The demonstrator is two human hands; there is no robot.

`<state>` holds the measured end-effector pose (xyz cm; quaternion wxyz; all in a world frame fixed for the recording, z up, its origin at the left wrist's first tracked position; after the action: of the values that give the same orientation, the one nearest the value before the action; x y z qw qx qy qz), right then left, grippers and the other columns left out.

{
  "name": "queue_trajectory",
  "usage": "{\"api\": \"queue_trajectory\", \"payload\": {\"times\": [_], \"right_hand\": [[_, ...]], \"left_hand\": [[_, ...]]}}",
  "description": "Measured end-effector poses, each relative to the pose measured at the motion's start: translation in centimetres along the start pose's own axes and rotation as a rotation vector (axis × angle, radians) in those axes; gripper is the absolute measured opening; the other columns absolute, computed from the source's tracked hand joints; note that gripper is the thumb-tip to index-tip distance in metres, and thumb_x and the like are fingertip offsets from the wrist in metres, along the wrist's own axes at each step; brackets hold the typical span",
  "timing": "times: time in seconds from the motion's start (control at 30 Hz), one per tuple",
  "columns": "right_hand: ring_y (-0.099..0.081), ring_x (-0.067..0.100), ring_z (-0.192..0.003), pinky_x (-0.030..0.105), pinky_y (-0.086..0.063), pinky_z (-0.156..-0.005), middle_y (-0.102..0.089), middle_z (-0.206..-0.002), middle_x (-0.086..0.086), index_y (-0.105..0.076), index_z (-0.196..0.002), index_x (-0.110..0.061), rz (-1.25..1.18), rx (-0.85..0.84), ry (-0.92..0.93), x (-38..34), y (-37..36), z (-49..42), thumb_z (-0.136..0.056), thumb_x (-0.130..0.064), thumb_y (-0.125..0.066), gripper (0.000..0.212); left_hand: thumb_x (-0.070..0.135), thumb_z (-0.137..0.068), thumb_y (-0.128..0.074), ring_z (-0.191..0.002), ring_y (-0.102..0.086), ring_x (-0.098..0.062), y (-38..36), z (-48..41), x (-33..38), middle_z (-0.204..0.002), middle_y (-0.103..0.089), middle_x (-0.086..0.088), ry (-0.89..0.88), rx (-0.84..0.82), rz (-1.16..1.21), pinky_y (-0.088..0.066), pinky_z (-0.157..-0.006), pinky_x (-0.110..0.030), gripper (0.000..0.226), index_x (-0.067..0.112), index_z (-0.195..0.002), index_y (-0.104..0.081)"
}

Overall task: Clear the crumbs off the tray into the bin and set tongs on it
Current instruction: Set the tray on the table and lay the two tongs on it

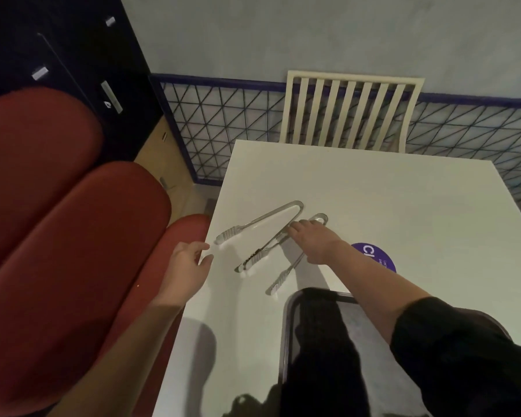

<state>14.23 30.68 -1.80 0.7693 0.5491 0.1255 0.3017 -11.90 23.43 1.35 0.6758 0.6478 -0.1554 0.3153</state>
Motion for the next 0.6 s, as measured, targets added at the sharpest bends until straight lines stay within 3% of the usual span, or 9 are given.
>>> {"api": "queue_trajectory", "payload": {"times": [0.1,0.3,0.4,0.5,0.6], "right_hand": [[-0.041,0.028,-0.121,0.039,-0.037,-0.099,-0.040,-0.137,0.011,-0.027,-0.142,-0.012,0.019,0.002,0.024,-0.1,-0.2,-0.8,-0.079,-0.009,-0.063,0.072],[-0.047,0.025,-0.108,0.036,-0.038,-0.093,-0.046,-0.122,0.008,-0.038,-0.132,-0.013,0.033,-0.048,0.043,0.2,-0.6,-0.4,-0.071,-0.025,-0.069,0.070],[-0.049,0.024,-0.105,0.036,-0.038,-0.091,-0.049,-0.117,0.004,-0.039,-0.128,-0.018,-0.065,-0.010,-0.019,1.3,-1.1,0.4,-0.067,-0.027,-0.071,0.070],[-0.050,0.025,-0.104,0.037,-0.037,-0.096,-0.051,-0.115,0.003,-0.042,-0.127,-0.021,-0.157,0.045,-0.113,3.0,-1.0,1.9,-0.066,-0.025,-0.069,0.067],[-0.051,0.026,-0.104,0.039,-0.031,-0.101,-0.052,-0.112,0.004,-0.046,-0.125,-0.022,-0.288,0.106,-0.217,4.8,-0.9,4.4,-0.064,-0.023,-0.070,0.066]], "left_hand": [[0.011,-0.087,-0.064,-0.089,-0.049,-0.017,-0.1,-1.1,-0.1,-0.097,-0.058,-0.012,-0.006,-0.015,0.016,-0.032,-0.078,-0.018,0.025,0.009,-0.112,-0.068],[0.011,-0.088,-0.062,-0.091,-0.049,-0.016,-0.5,-2.2,0.3,-0.101,-0.058,-0.015,0.020,-0.036,0.069,-0.035,-0.082,-0.021,0.026,0.008,-0.113,-0.067],[0.011,-0.089,-0.061,-0.092,-0.048,-0.013,-0.9,-2.2,0.4,-0.106,-0.056,-0.012,0.051,-0.047,0.093,-0.034,-0.084,-0.019,0.025,0.010,-0.113,-0.067],[0.011,-0.089,-0.060,-0.099,-0.053,-0.021,-1.2,-2.4,0.9,-0.101,-0.051,-0.004,0.067,-0.043,0.082,-0.033,-0.083,-0.019,0.024,0.011,-0.111,-0.067],[0.015,-0.089,-0.061,-0.109,-0.054,-0.027,-1.9,-2.7,1.5,-0.108,-0.056,-0.010,0.037,-0.032,0.034,-0.040,-0.088,-0.026,0.026,0.010,-0.114,-0.066]]}}
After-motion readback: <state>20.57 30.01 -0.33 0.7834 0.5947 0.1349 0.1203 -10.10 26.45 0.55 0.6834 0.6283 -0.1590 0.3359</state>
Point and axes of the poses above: each hand's wrist, its own z-axis away from the middle knuckle, its own y-axis out of the back of the hand, x = y × z, the point moved 4 cm from there along -z, towards the middle knuckle
